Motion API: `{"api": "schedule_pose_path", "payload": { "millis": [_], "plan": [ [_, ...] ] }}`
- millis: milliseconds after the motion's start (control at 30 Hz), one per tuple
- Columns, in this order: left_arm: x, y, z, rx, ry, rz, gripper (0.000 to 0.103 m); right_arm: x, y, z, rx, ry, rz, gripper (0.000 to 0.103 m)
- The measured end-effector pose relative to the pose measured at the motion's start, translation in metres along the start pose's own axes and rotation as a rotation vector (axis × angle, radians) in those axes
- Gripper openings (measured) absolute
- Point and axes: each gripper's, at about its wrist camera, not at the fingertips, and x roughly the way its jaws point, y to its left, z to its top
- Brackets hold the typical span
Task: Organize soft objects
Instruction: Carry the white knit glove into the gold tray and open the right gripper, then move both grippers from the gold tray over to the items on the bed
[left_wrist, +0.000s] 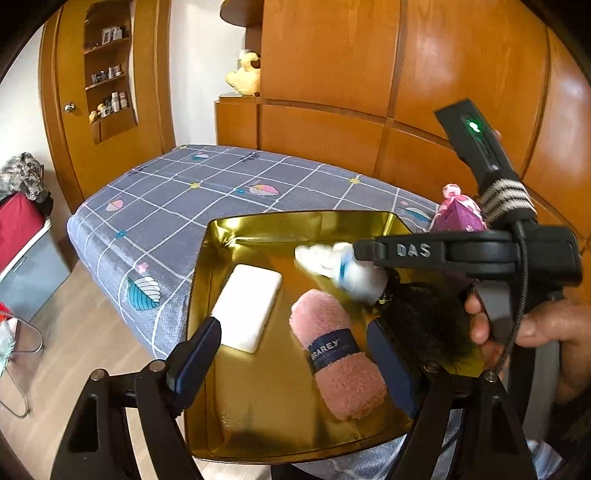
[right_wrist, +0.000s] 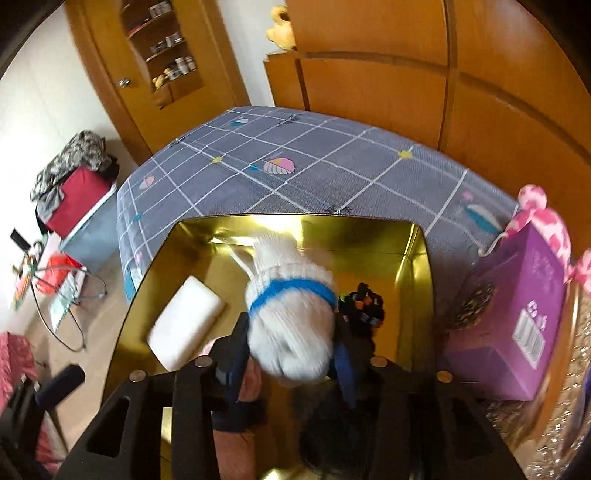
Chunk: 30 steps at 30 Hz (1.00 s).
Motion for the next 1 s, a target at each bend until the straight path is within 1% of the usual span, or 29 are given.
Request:
{"api": "schedule_pose_path", "payload": {
  "millis": [33, 100, 200, 333, 533, 633, 800, 1000],
  "plan": [
    [0.001, 0.0, 0.0, -0.001, 0.004, 0.002, 0.082, 0.0, 0.0, -0.001, 0.007, -0.002, 0.005, 0.044],
    [0.002, -0.001, -0.001, -0.002, 0.006, -0.001, 0.082, -0.001, -0.001, -0.004, 0.01, -0.002, -0.001, 0.049],
    [0.001, -0.005, -0.002, 0.01, 0.002, -0.002, 0.082, -0.011, -0.003, -0.011, 0.001, -0.01, -0.009, 0.049],
    [-0.001, -0.009, -0.004, 0.016, 0.0, -0.014, 0.082, -0.032, -0.004, -0.024, -0.026, -0.053, -0.037, 0.049],
    [-0.006, -0.017, -0.006, 0.043, -0.01, -0.025, 0.082, -0.069, -0.005, -0.05, -0.09, -0.139, -0.135, 0.049],
    [-0.01, -0.024, -0.007, 0.067, -0.019, -0.029, 0.082, -0.084, -0.008, -0.061, -0.102, -0.175, -0.168, 0.049],
    [-0.014, -0.035, -0.011, 0.111, -0.029, -0.03, 0.082, -0.108, -0.021, -0.078, -0.069, -0.223, -0.2, 0.049],
    [-0.021, -0.049, -0.015, 0.168, -0.059, -0.027, 0.082, -0.128, -0.04, -0.095, -0.02, -0.262, -0.232, 0.049]
  ]
}}
